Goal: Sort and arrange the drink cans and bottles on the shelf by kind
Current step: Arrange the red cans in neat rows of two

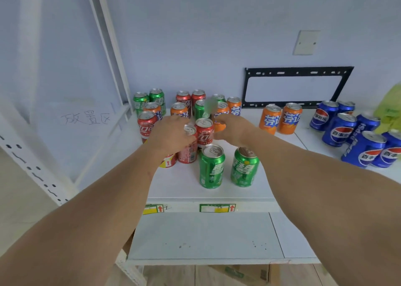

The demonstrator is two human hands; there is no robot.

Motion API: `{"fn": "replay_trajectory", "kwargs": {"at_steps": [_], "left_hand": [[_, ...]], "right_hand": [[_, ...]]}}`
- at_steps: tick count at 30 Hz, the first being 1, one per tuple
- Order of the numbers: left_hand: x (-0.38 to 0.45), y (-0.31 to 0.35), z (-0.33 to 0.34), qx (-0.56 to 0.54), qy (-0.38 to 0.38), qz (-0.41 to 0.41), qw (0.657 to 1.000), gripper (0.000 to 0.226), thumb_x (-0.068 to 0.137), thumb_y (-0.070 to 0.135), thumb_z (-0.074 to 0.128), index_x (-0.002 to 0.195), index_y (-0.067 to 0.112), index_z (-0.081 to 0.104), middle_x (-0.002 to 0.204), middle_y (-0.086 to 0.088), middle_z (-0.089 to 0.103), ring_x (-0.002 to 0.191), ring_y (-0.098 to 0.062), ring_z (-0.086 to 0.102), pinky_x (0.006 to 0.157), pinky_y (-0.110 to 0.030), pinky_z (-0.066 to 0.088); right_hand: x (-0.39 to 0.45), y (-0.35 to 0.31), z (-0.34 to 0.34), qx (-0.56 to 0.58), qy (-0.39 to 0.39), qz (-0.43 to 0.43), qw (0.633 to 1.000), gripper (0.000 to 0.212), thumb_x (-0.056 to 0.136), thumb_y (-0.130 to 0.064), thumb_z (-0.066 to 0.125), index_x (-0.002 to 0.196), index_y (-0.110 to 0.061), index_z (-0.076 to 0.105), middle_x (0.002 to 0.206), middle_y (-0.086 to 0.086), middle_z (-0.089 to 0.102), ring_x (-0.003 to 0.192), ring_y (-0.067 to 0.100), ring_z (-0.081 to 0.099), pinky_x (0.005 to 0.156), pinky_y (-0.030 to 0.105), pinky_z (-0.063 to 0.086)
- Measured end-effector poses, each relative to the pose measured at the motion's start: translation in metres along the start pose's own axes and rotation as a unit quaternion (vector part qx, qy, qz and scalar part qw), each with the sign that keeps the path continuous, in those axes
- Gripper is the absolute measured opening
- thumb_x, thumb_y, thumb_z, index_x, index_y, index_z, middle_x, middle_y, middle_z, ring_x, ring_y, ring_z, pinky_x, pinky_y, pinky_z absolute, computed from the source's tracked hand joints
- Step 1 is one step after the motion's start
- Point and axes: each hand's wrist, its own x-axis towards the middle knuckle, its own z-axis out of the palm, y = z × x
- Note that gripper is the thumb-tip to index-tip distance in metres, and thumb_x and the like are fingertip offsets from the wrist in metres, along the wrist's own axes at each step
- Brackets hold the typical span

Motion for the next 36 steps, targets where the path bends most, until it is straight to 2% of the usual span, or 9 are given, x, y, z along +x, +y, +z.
{"fn": "replay_trajectory", "kwargs": {"at_steps": [7, 9, 13, 19, 22, 26, 30, 33, 36], "left_hand": [[0.027, -0.017, 0.006, -0.002, -0.165, -0.063, 0.984, 0.069, 0.066, 0.068, 0.070, 0.125, 0.036, 0.051, 0.117, 0.007, 0.066, 0.104, -0.021, 0.062, 0.091, -0.041, 0.051], [0.036, -0.022, 0.007, -0.033, -0.192, -0.063, 0.979, 0.067, 0.056, 0.069, 0.071, 0.115, 0.040, 0.055, 0.109, 0.012, 0.068, 0.095, -0.016, 0.064, 0.087, -0.040, 0.054], [0.048, -0.032, 0.007, -0.111, -0.218, -0.082, 0.966, 0.058, 0.053, 0.060, 0.077, 0.104, 0.039, 0.060, 0.099, 0.011, 0.070, 0.088, -0.013, 0.067, 0.084, -0.041, 0.057], [0.054, -0.035, -0.013, -0.327, -0.193, -0.134, 0.915, 0.052, 0.055, 0.046, 0.088, 0.102, 0.035, 0.067, 0.100, 0.006, 0.075, 0.095, -0.024, 0.070, 0.093, -0.046, 0.052], [0.055, -0.040, -0.030, -0.462, -0.136, -0.137, 0.865, 0.044, 0.069, 0.023, 0.084, 0.108, 0.021, 0.065, 0.106, -0.007, 0.074, 0.103, -0.030, 0.068, 0.099, -0.050, 0.049], [0.051, -0.048, -0.047, -0.605, -0.073, -0.132, 0.782, 0.059, 0.070, 0.013, 0.079, 0.124, 0.013, 0.056, 0.118, -0.015, 0.068, 0.112, -0.033, 0.064, 0.104, -0.055, 0.045], [0.032, -0.058, -0.056, -0.697, -0.021, -0.121, 0.707, 0.059, 0.075, 0.014, 0.073, 0.130, 0.012, 0.053, 0.115, -0.015, 0.067, 0.105, -0.032, 0.066, 0.096, -0.054, 0.051], [0.007, -0.069, -0.063, -0.762, -0.012, -0.146, 0.631, 0.022, 0.091, 0.020, 0.060, 0.111, 0.012, 0.062, 0.096, -0.013, 0.070, 0.088, -0.028, 0.068, 0.089, -0.048, 0.054], [-0.015, -0.093, -0.060, -0.798, 0.002, -0.188, 0.572, 0.039, 0.088, 0.035, 0.065, 0.119, 0.012, 0.063, 0.104, -0.014, 0.072, 0.096, -0.032, 0.070, 0.095, -0.053, 0.052]], "right_hand": [[0.073, 0.005, 0.017, 0.024, -0.095, -0.002, 0.995, 0.104, 0.076, -0.042, 0.080, 0.155, -0.014, 0.018, 0.155, 0.008, 0.036, 0.135, 0.030, 0.041, 0.105, 0.039, 0.041], [0.085, 0.007, 0.020, 0.008, -0.131, 0.009, 0.991, 0.101, 0.071, -0.045, 0.082, 0.150, -0.016, 0.028, 0.146, 0.005, 0.045, 0.130, 0.032, 0.046, 0.102, 0.045, 0.044], [0.136, 0.045, 0.052, 0.077, -0.180, -0.022, 0.980, 0.099, 0.029, -0.069, 0.086, 0.116, -0.031, 0.056, 0.110, -0.009, 0.068, 0.103, 0.021, 0.065, 0.087, 0.044, 0.053], [0.097, 0.010, 0.007, 0.230, -0.133, -0.049, 0.963, 0.032, 0.070, -0.012, 0.079, 0.101, -0.016, 0.071, 0.096, -0.002, 0.075, 0.095, 0.017, 0.069, 0.085, 0.037, 0.052], [0.097, 0.001, -0.014, 0.288, -0.098, -0.030, 0.952, 0.032, 0.072, -0.015, 0.083, 0.100, -0.019, 0.068, 0.095, -0.001, 0.075, 0.091, 0.016, 0.070, 0.081, 0.033, 0.053], [0.100, -0.012, -0.027, 0.350, -0.047, -0.014, 0.935, 0.082, 0.050, -0.040, 0.094, 0.121, -0.021, 0.058, 0.107, 0.002, 0.073, 0.097, 0.026, 0.071, 0.087, 0.047, 0.056], [0.076, -0.049, -0.024, 0.418, -0.003, -0.025, 0.908, 0.059, 0.073, -0.025, 0.084, 0.122, -0.021, 0.052, 0.108, 0.005, 0.071, 0.094, 0.025, 0.072, 0.085, 0.044, 0.057], [0.060, -0.075, -0.009, 0.453, 0.023, -0.021, 0.891, 0.052, 0.076, -0.025, 0.082, 0.119, -0.022, 0.054, 0.108, 0.006, 0.071, 0.095, 0.024, 0.072, 0.086, 0.046, 0.057], [0.042, -0.096, 0.008, 0.475, 0.060, -0.004, 0.878, 0.054, 0.073, -0.025, 0.083, 0.118, -0.024, 0.055, 0.109, 0.005, 0.071, 0.098, 0.024, 0.070, 0.087, 0.047, 0.056]]}}
